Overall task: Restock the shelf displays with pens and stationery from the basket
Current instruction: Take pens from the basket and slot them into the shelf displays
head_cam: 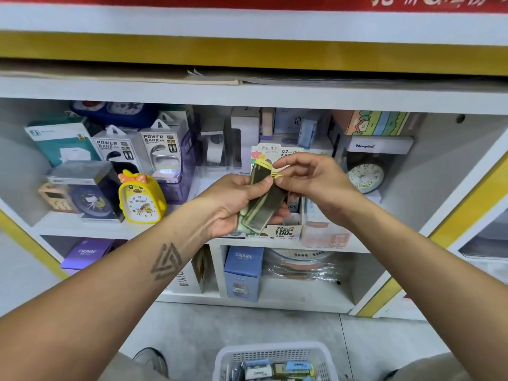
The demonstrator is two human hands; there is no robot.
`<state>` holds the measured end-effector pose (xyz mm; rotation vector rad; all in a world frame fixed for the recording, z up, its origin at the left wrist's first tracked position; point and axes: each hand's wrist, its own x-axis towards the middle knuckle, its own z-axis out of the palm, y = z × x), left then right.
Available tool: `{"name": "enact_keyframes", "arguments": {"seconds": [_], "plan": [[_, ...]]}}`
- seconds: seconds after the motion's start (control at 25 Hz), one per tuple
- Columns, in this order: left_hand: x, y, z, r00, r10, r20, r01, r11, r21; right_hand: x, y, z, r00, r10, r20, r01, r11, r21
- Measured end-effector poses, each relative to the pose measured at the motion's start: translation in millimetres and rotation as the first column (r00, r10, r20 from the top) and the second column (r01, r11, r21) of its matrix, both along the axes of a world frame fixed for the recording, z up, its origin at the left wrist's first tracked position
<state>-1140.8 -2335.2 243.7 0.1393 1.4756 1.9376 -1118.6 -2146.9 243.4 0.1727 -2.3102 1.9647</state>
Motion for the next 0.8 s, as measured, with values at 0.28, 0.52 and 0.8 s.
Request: {"name": "enact_keyframes", "arguments": {"seconds": [0.28,0.52,0.8], "plan": [[-10.7,-5.5,-0.3,0.94,0.336,-0.067,-0.342,0.924,-0.169,3.1,23.8,12.6,0.994,-0.101,-0.031,0.104,0.988,0.116],[-13.5,-6.6,-0.7,0.945,0.319,-0.079,-0.328,0.927,-0.181,3.6,19.1,9.3,0.981,-0.191,-0.021,0.185,0.914,0.361],[-9.6,-7.8,2.9,0.961,0.257,-0.099,-0.273,0.938,-0.213,0.1,17.4,8.5,0.99,-0.108,0.095,0.048,0.871,0.49]]}}
